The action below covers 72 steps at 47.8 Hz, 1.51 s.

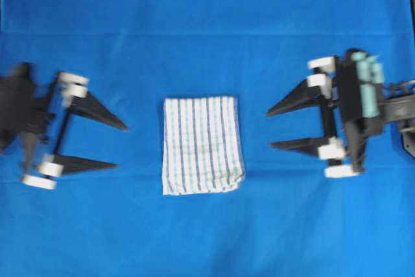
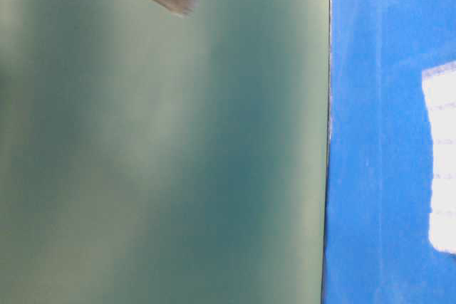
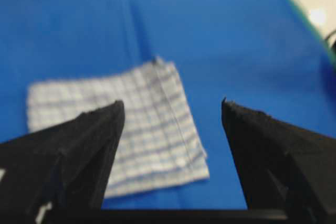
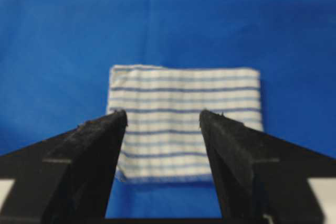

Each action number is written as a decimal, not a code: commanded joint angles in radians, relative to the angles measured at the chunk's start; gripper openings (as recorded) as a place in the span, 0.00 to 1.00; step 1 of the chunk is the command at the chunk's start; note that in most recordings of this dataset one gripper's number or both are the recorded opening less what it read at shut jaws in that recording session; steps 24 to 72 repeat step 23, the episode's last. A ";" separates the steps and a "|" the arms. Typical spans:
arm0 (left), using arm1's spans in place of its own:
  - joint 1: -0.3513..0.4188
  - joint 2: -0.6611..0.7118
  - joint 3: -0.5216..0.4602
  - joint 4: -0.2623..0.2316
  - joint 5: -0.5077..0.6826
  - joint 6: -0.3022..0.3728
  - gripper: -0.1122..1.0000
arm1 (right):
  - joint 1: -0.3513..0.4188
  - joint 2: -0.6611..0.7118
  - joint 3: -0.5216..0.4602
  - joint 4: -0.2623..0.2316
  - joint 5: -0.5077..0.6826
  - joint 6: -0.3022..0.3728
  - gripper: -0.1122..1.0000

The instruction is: Fold the blue towel.

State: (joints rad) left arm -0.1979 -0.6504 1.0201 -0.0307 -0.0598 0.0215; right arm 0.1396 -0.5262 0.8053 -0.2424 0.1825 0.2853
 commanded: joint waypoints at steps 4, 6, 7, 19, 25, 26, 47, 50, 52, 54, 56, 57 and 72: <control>0.026 -0.172 0.041 0.003 0.002 0.034 0.71 | -0.015 -0.138 0.038 -0.008 0.017 -0.002 0.65; 0.035 -0.215 0.055 0.003 0.006 0.041 0.71 | -0.017 -0.175 0.052 -0.014 0.025 -0.002 0.65; 0.041 -0.245 0.066 0.003 0.011 0.046 0.71 | -0.017 -0.192 0.061 -0.017 0.028 -0.002 0.65; 0.133 -0.445 0.160 0.003 0.072 0.057 0.71 | -0.041 -0.434 0.193 -0.026 0.038 -0.002 0.65; 0.163 -0.512 0.193 0.003 0.097 0.055 0.71 | -0.060 -0.502 0.250 -0.026 0.037 -0.002 0.65; 0.163 -0.512 0.193 0.003 0.097 0.055 0.71 | -0.060 -0.502 0.250 -0.026 0.037 -0.002 0.65; 0.163 -0.512 0.193 0.003 0.097 0.055 0.71 | -0.060 -0.502 0.250 -0.026 0.037 -0.002 0.65; 0.163 -0.512 0.193 0.003 0.097 0.055 0.71 | -0.060 -0.502 0.250 -0.026 0.037 -0.002 0.65; 0.163 -0.512 0.193 0.003 0.097 0.055 0.71 | -0.060 -0.502 0.250 -0.026 0.037 -0.002 0.65; 0.163 -0.512 0.193 0.003 0.097 0.055 0.71 | -0.060 -0.502 0.250 -0.026 0.037 -0.002 0.65; 0.163 -0.512 0.193 0.003 0.097 0.055 0.71 | -0.060 -0.502 0.250 -0.026 0.037 -0.002 0.65; 0.163 -0.512 0.193 0.003 0.097 0.055 0.71 | -0.060 -0.502 0.250 -0.026 0.037 -0.002 0.65; 0.163 -0.512 0.193 0.003 0.097 0.055 0.71 | -0.060 -0.502 0.250 -0.026 0.037 -0.002 0.65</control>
